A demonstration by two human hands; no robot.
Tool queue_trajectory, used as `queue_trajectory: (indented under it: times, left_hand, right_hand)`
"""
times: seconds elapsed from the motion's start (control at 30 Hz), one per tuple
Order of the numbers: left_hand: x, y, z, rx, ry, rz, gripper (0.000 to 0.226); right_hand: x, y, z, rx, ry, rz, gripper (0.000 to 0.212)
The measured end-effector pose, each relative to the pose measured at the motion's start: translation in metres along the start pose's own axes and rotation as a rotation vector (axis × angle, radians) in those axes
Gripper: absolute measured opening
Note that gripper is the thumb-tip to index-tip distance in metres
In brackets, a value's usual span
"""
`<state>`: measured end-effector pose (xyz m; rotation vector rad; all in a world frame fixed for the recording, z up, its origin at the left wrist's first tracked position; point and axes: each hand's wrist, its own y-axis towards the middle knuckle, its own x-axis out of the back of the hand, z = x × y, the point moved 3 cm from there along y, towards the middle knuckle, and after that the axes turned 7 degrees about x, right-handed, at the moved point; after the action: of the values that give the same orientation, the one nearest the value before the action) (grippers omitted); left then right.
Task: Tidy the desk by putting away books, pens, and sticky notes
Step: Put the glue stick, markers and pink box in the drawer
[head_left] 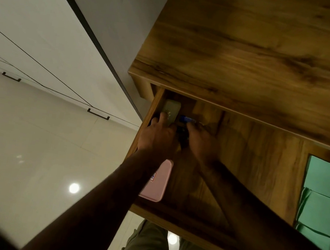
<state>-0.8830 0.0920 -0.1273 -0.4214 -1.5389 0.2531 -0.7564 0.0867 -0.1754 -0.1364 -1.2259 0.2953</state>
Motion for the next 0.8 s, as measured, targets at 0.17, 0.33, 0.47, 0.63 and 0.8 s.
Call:
queue_trajectory:
  times: [0.17, 0.33, 0.47, 0.63, 0.8]
  left_hand:
    - [0.002, 0.0, 0.002, -0.017, 0.011, -0.016, 0.044]
    - [0.001, 0.0, 0.002, -0.019, 0.013, -0.024, 0.049]
    - [0.001, -0.001, 0.001, -0.017, 0.01, -0.021, 0.054]
    - [-0.001, 0.001, 0.003, -0.018, 0.008, -0.011, 0.055]
    - [0.0, 0.002, 0.002, -0.012, 0.012, -0.016, 0.052]
  right_hand:
    - [-0.018, -0.034, 0.001, 0.083, 0.133, -0.015, 0.03]
    - [-0.014, -0.019, 0.008, 0.055, 0.117, 0.005, 0.037]
    - [0.003, 0.006, 0.004, -0.002, 0.063, -0.037, 0.042]
    - [-0.007, 0.004, 0.005, 0.029, 0.015, 0.026, 0.029]
    - [0.008, 0.005, -0.005, 0.013, 0.04, 0.033, 0.035]
